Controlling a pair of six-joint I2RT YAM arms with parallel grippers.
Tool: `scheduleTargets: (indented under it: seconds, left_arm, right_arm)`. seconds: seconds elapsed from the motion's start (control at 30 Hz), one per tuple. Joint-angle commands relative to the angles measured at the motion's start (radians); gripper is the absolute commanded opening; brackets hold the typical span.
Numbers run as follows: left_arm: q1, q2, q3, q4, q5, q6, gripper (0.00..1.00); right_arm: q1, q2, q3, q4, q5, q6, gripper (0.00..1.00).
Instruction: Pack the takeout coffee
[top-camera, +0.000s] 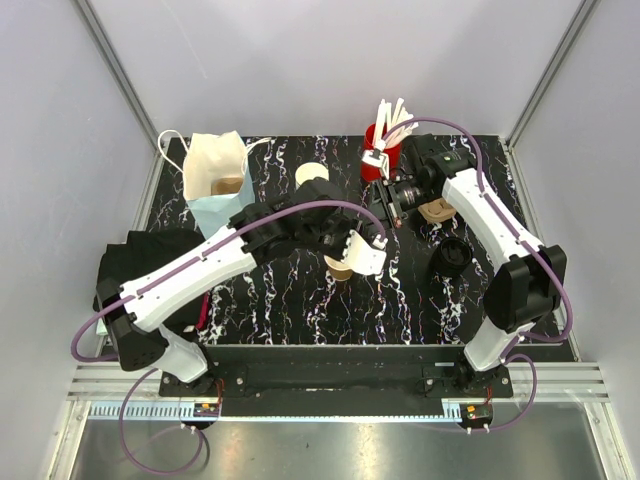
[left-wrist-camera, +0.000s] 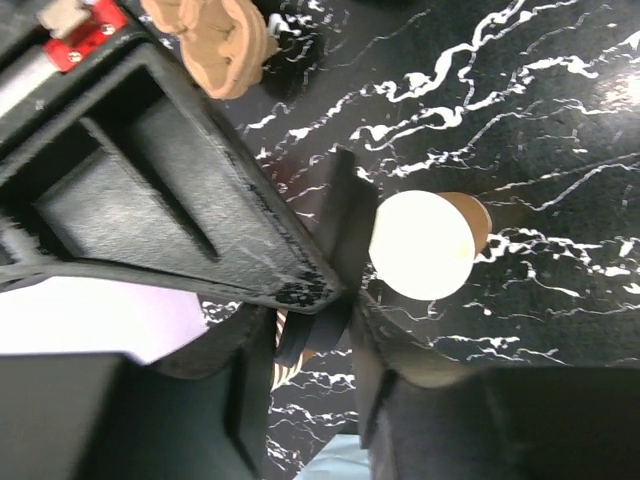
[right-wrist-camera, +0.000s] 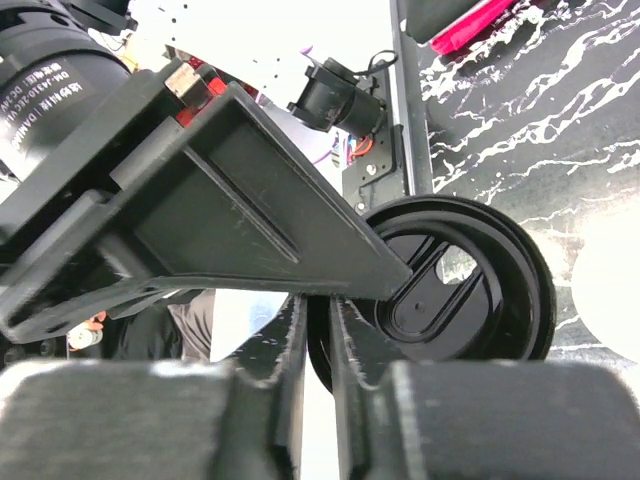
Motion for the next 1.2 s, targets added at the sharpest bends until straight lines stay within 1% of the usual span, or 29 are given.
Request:
scheduleTargets:
  seconds: [0.0,0.07,0.13,0.23,0.27,0.37,0.4,0.43,0.5,0.57,0.6,0.67,0.7,0.73,0.8,0.83,0.87,0.9,0.93,1.03,1.1,1.13,1.17]
  left_arm:
    - [-0.019,0.010,-0.001,0.041,0.002,-0.052,0.24]
    - [-0.019,0.010,-0.005,0.044,-0.002,-0.069,0.17]
    - [-0.020,0.002,-0.027,0.052,0.000,-0.084,0.16]
    - [-0.020,-0.016,-0.073,0.079,0.000,-0.110,0.13]
    - [-0.020,-0.025,-0.086,0.094,-0.002,-0.118,0.12]
    - [-0.019,-0.042,-0.129,0.128,0.000,-0.159,0.12]
    - [-0.019,-0.045,-0.141,0.139,-0.005,-0.190,0.12]
    - [-0.017,-0.050,-0.149,0.150,-0.005,-0.210,0.12]
    - [-0.008,-0.058,-0.172,0.183,-0.005,-0.268,0.12]
    - [0.001,-0.056,-0.176,0.217,-0.002,-0.311,0.13]
    - [0.013,-0.053,-0.173,0.229,-0.003,-0.364,0.13]
    - [0.030,-0.038,-0.160,0.251,0.008,-0.417,0.12]
    - [0.052,-0.033,-0.138,0.259,0.014,-0.479,0.12]
    - [0.064,-0.025,-0.127,0.265,0.021,-0.510,0.13]
    - [0.105,-0.005,-0.104,0.283,0.057,-0.604,0.13]
    - [0.116,0.001,-0.083,0.286,0.069,-0.633,0.13]
    - [0.144,0.014,-0.071,0.294,0.098,-0.696,0.15]
    - [0.157,0.022,-0.058,0.294,0.118,-0.727,0.15]
    - [0.170,0.031,-0.029,0.294,0.139,-0.757,0.15]
    - [0.214,0.083,0.032,0.280,0.185,-0.889,0.15]
    - [0.243,0.134,0.104,0.248,0.224,-0.976,0.14]
    - [0.253,0.160,0.136,0.239,0.269,-1.001,0.14]
    - [0.271,0.169,0.149,0.240,0.290,-1.056,0.14]
  right_arm:
    - [0.007,-0.040,0.038,0.002,0.026,-0.006,0.23]
    - [0.007,-0.041,0.054,-0.004,0.040,-0.015,0.29]
    - [0.006,-0.043,0.081,-0.018,0.058,-0.025,0.32]
    - [-0.006,-0.034,0.139,-0.059,0.090,-0.051,0.46]
    - [-0.015,-0.032,0.155,-0.074,0.094,-0.058,0.57]
    - [-0.080,-0.035,0.219,-0.080,0.124,-0.054,0.67]
    - [-0.100,-0.040,0.253,-0.080,0.130,-0.052,0.73]
    - [-0.149,-0.044,0.270,-0.079,0.152,-0.049,0.76]
    - [-0.187,-0.067,0.296,-0.073,0.181,-0.043,0.81]
    - [-0.200,-0.098,0.282,-0.030,0.279,-0.046,0.86]
    - [-0.200,-0.145,0.235,-0.006,0.313,-0.046,0.88]
    - [-0.200,-0.201,0.171,0.075,0.397,-0.061,0.97]
    - [-0.200,-0.262,0.100,0.108,0.423,-0.061,1.00]
    - [-0.200,-0.293,0.069,0.136,0.483,-0.064,1.00]
    - [-0.200,-0.378,-0.013,0.211,0.543,-0.083,1.00]
    - [-0.200,-0.408,-0.044,0.238,0.599,-0.089,1.00]
    - [-0.200,-0.440,-0.078,0.302,0.626,-0.098,1.00]
    - [-0.200,-0.509,-0.144,0.332,0.646,-0.109,1.00]
    - [-0.200,-0.540,-0.170,0.353,0.667,-0.120,1.00]
    - [-0.197,-0.572,-0.172,0.306,0.651,-0.196,1.00]
    - [-0.187,-0.597,-0.190,0.277,0.634,-0.276,1.00]
    - [-0.162,-0.601,-0.195,0.269,0.627,-0.320,1.00]
    - [-0.146,-0.610,-0.207,0.263,0.630,-0.343,1.00]
